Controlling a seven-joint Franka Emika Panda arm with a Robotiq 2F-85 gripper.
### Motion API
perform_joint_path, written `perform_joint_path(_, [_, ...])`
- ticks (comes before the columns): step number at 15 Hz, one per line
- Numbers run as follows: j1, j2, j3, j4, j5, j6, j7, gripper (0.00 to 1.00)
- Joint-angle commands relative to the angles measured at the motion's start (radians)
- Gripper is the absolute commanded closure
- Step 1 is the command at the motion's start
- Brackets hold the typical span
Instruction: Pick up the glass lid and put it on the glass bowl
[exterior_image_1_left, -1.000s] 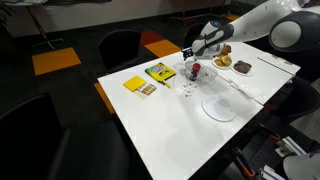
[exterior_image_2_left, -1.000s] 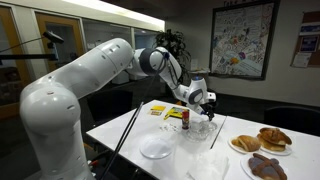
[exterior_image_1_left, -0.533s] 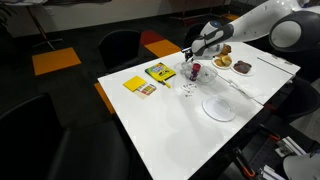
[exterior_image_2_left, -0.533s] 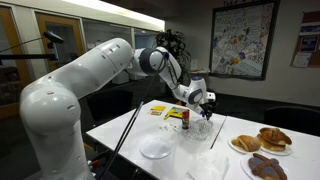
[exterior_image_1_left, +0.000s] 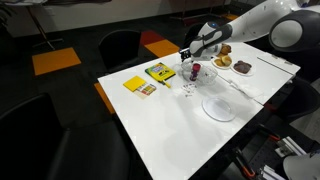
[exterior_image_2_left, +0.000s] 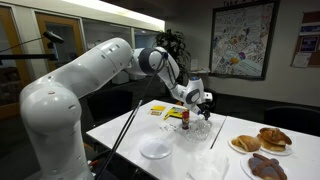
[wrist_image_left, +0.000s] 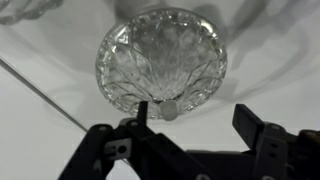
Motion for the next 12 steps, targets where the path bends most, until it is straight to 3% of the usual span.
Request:
perform_joint_path(1, [0.011,-0.074,0.005,-0.086,-0.02,-0.025,-0.006,0.0])
perform_joint_path(2, [0.014,-0.081,0.004,-0.093,-0.021,-0.024,-0.006,0.0])
perform_joint_path(3, [0.017,-0.086,0.004,-0.099,-0.022,-0.022,-0.007,0.25])
perform_joint_path(5, [0.019,-0.091,0.003,-0.106,-0.022,-0.021,-0.008,0.31])
perform_joint_path(12, [0.009,-0.097,0.007,-0.115,-0.018,-0.024,-0.012,0.82])
